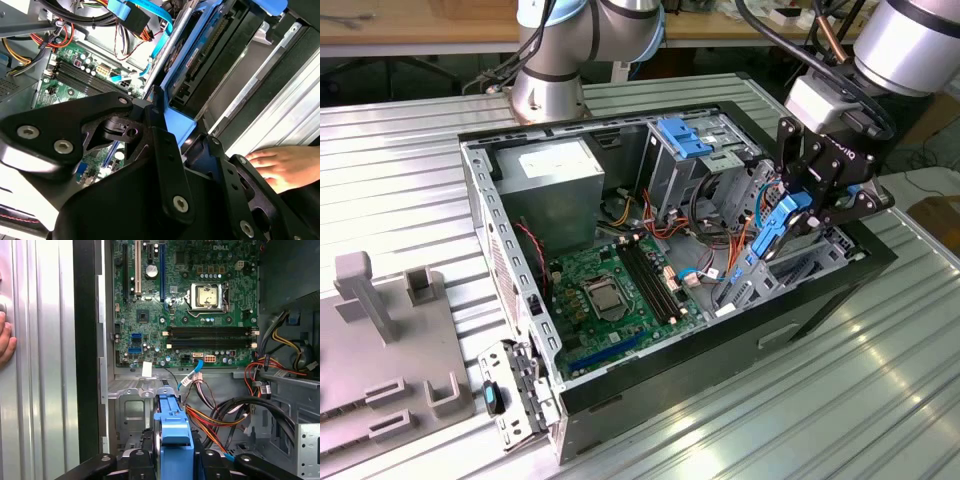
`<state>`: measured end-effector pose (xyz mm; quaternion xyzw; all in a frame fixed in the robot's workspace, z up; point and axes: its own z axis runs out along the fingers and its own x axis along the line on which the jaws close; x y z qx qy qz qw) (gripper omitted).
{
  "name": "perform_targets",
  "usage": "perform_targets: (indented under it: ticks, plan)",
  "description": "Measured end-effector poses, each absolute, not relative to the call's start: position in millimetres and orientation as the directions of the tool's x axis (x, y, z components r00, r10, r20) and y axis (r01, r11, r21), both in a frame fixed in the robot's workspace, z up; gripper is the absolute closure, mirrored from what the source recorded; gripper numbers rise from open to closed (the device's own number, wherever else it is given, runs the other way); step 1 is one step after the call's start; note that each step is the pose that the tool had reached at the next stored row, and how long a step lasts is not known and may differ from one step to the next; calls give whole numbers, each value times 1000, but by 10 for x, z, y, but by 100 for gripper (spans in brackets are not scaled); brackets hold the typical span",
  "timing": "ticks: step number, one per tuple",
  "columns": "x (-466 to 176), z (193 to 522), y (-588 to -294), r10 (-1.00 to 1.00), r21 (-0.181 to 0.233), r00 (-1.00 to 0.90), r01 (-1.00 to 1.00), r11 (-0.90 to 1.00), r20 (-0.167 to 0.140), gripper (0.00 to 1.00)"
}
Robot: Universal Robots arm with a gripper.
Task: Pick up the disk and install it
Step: 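Insert the disk into the insertion slot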
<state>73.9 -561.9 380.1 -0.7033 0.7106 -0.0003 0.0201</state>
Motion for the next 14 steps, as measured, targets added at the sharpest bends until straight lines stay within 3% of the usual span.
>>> perform_targets:
  ticks: [14]
  plan:
    - [739, 3757, -5622, -1000, -31, -10, -999, 11, -29, 63]
